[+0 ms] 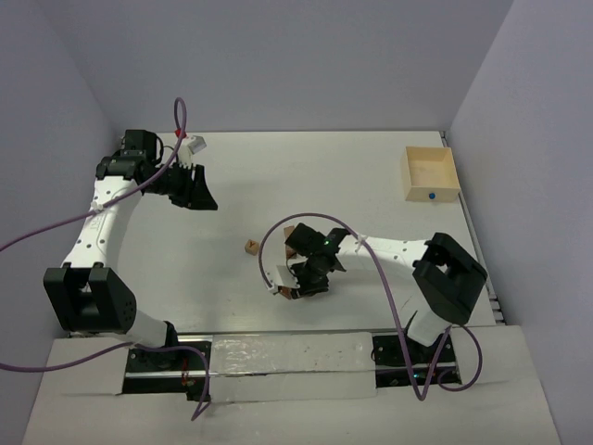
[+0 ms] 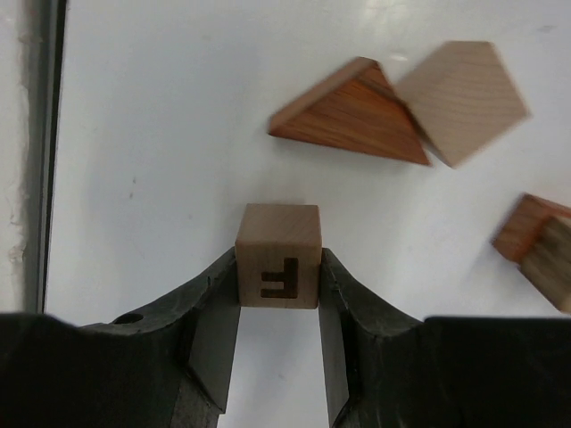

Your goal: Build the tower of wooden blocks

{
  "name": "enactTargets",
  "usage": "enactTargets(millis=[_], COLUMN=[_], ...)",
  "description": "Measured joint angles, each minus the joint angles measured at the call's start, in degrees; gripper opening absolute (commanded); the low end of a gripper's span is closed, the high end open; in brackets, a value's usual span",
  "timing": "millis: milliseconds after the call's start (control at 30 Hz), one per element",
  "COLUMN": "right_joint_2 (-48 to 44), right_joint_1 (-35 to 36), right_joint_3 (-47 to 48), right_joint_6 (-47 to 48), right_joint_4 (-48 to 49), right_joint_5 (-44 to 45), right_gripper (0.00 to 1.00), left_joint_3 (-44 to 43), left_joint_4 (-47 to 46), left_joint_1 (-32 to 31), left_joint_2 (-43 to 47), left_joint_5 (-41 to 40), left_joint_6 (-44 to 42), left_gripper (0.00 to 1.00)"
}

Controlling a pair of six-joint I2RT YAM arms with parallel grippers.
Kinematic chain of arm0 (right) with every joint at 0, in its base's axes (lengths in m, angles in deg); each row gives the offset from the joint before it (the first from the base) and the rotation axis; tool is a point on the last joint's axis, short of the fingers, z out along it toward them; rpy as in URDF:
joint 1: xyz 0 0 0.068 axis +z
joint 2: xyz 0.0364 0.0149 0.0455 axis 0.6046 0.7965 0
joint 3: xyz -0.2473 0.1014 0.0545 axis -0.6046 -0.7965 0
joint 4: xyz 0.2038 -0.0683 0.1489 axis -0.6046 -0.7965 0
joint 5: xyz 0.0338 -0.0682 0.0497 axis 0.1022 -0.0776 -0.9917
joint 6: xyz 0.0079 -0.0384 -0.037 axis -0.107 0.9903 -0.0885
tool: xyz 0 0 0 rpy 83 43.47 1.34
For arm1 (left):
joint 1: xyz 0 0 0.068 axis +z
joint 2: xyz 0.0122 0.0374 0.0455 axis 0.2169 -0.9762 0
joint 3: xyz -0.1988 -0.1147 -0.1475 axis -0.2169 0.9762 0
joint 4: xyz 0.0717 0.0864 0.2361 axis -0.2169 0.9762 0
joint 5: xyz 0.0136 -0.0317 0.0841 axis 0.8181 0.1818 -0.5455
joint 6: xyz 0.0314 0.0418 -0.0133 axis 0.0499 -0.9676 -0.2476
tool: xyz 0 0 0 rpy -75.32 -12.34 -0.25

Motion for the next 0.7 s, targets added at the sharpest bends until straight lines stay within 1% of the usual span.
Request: enactTargets(millis=[133, 333, 400, 467, 500, 633, 700], right_joint_2=[-2.6, -2.9, -2.5, -1.3, -0.6, 0.6, -0.1], right_joint_1=[-2.6, -8.8, -10.2, -11.0, -11.3, -11.7, -11.6], right_joint_3=[3.3, 15.2, 18.3, 21.0, 22.3, 23.9, 23.4], right_joint_6=[-1.7, -5.1, -6.4, -8.1, -9.1, -15.7, -21.4], right_joint_4=[-1.9, -4.6, -5.5, -6.8, -7.4, -9.6, -9.7], right_joint_5=[0.0, 1.1, 1.5, 1.5, 1.4, 0.1, 0.0], right_gripper=[0.11, 0.11, 0.08, 0.01, 0.00, 0.00, 0.00], left_joint_3=[0.0, 0.0, 0.0, 0.0, 0.0, 0.0, 0.0], left_joint_4=[-0.5, -1.6, -1.7, -1.7, -1.8, -2.2, -2.3], left_joint_1=[0.0, 0.0, 0.0, 0.0, 0.0, 0.0, 0.0], left_joint_2=[0.0, 0.0, 0.0, -0.1, -0.1, -0.1, -0.1], left_joint_5=[0.0, 0.3, 0.4, 0.4, 0.5, 0.5, 0.5], left_joint_6=[0.1, 0.4, 0.4, 0.4, 0.5, 0.9, 1.2], left_gripper=[0.50, 0.50, 0.50, 0.50, 0.50, 0.50, 0.50])
